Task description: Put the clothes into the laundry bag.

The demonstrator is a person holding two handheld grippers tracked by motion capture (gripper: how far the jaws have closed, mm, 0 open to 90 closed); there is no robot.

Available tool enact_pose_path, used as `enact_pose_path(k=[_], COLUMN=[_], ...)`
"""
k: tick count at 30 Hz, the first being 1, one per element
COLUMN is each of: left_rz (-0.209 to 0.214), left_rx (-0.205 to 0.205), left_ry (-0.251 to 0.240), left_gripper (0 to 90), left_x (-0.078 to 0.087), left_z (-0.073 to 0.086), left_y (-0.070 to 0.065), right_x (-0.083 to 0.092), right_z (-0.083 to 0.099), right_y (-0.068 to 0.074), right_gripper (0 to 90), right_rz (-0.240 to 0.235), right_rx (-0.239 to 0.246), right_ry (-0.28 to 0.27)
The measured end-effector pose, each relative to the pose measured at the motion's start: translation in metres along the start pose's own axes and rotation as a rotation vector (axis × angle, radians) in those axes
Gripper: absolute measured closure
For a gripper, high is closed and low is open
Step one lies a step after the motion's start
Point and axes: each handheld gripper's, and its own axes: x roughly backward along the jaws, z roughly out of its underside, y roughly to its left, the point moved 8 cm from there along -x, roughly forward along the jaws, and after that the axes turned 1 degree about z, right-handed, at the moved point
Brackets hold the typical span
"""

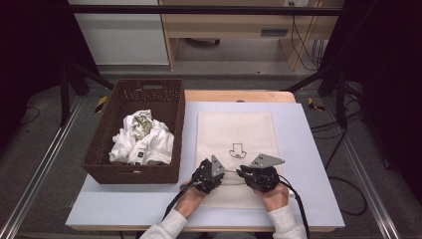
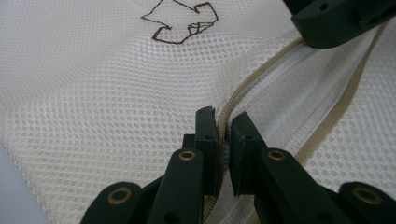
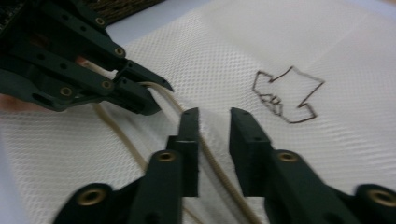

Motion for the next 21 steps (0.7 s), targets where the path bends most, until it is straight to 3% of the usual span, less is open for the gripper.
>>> enact_pose_path(k=[3,8,12,16,19,21], left_rz=[0.023,0.052,0.066,0.09,0.081,0.082], left_rx=[0.035,0.082,0.083,0.098,0.103,0.092], left_ry=[-0.023,-0.058,-0.075,-0.101,-0.15,-0.183], left_gripper=[82.5,82.1,80.1,64.6,55.2,57.1], left_x=[0.003,0.008,0.009,0.017,0.039,0.056], left_z=[-0.003,-0.008,-0.01,-0.013,-0.019,-0.021], left_y=[0.003,0.006,0.004,0.0,-0.004,-0.007], right_x=[0.003,-0.004,-0.009,-0.005,-0.003,-0.001], right_z=[0.001,0.012,0.016,0.013,0.011,0.009], right_y=[-0.001,0.0,-0.005,-0.009,-0.012,-0.013], right_gripper=[55.0,51.9,66.7,83.9,85.3,85.6], right_rz=[0.02,0.061,0.095,0.1,0.101,0.096], right_rx=[0.012,0.058,0.042,0.003,-0.028,-0.035], right_ry=[-0.01,0.055,0.091,0.069,0.049,0.038])
